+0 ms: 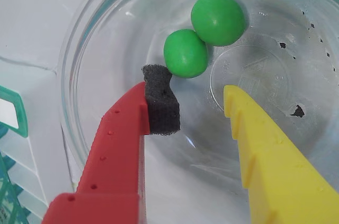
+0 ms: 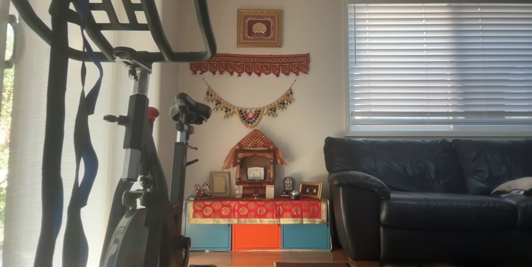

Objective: Sort medicines into box.

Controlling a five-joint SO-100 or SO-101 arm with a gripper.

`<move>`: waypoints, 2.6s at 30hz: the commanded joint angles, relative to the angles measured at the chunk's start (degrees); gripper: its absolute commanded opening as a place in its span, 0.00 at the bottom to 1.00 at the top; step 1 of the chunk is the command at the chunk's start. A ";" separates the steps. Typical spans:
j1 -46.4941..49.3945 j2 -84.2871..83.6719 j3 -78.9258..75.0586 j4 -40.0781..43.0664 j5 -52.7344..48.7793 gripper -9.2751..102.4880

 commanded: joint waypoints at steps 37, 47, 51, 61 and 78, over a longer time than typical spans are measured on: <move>1.58 10.11 9.58 -16.79 -3.87 0.22; 1.58 8.70 9.84 -19.78 -4.13 0.19; 1.76 8.96 10.28 -20.48 -3.25 0.17; 1.76 8.53 8.26 -13.18 -4.66 0.21; 1.76 5.89 8.00 -17.75 -5.01 0.21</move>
